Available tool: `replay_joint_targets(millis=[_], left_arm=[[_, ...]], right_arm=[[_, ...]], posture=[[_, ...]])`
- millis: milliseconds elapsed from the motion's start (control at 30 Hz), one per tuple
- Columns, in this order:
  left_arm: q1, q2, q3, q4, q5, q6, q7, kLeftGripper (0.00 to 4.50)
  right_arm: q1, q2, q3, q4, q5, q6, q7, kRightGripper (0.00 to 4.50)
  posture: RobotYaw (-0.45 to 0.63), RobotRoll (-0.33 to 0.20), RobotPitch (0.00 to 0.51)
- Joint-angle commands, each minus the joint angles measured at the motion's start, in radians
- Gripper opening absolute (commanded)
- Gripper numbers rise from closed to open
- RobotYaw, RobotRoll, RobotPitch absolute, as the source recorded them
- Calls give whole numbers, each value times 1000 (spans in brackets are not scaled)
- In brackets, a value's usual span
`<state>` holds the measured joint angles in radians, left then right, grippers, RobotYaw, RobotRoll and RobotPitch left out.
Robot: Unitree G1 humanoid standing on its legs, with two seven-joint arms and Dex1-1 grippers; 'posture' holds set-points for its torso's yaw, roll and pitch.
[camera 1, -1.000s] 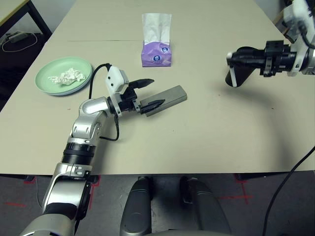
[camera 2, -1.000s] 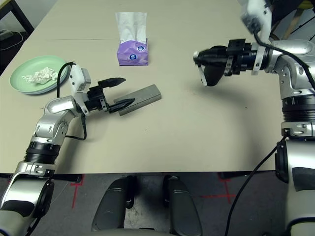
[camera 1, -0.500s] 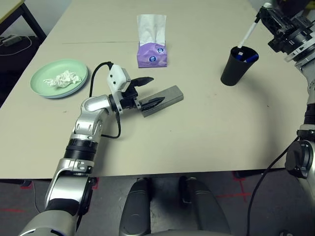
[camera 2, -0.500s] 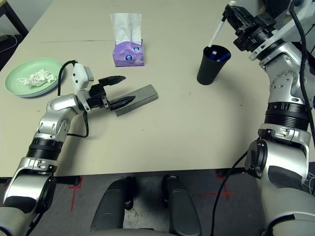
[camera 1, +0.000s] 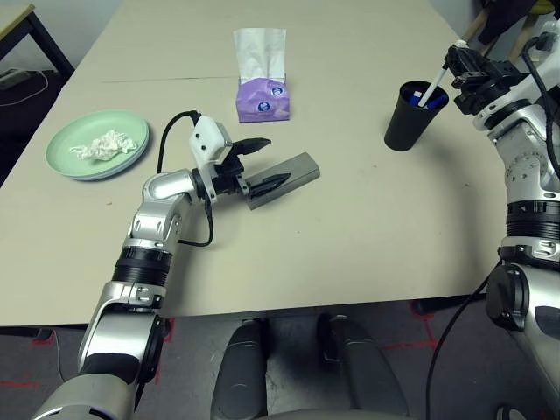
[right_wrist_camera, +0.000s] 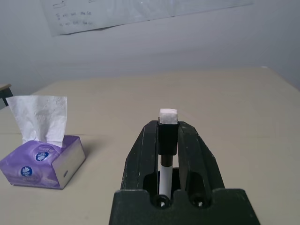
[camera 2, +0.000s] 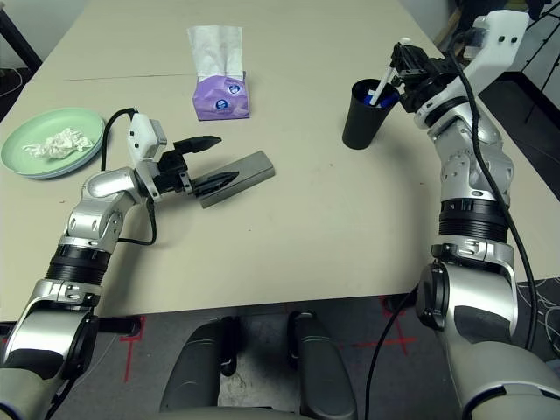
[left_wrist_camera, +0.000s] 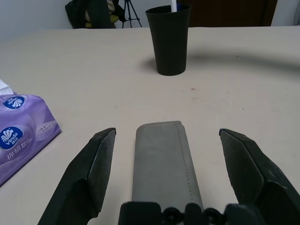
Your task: Organize and tidy the items on the table.
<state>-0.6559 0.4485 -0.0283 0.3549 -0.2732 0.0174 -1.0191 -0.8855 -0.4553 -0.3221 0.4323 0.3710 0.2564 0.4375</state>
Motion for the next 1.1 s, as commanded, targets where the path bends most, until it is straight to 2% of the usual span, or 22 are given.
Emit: replay_joint_targets(millis=[33,267,367,433,567,633,733,833,933,1100], left_arm=[[17,4,-1,-27,7,10,10,4500],[28,6,7,-56,5,28,48,4500],[34,4,12,-76,-4,30,51,4500],[44,1,27,-113,-20,40,67,4500],[100,-34,128,-225,-65,95,226,4500],[133,-54,171,-253,-40,56,319,4500],[149,-79,222,-260,-8,13,444,4500],[147,-71,260,-209,68,-40,580,4500],[148,-64,308,-159,119,-40,725,4500],[164,-64,377,-107,145,-35,887,4500]], right_arm=[[6,-16,9,3,-12,28,-17,1882],[25,-21,13,-12,-23,30,-19,4453],[49,-9,22,-48,-22,-6,5,4453],[115,2,51,-123,-11,-88,97,4453],[286,4,65,-275,49,-97,209,4453],[360,20,58,-330,73,-84,204,4453],[436,74,41,-378,74,-110,130,4453],[492,142,42,-382,-5,-173,4,4453],[496,180,44,-328,-108,-240,-139,4453],[458,222,28,-246,-157,-276,-289,4453]], posture=[[33,0,146],[47,0,141],[49,0,137],[42,0,134],[34,0,135],[35,0,139],[40,0,140],[40,0,141],[38,0,141],[47,0,138]])
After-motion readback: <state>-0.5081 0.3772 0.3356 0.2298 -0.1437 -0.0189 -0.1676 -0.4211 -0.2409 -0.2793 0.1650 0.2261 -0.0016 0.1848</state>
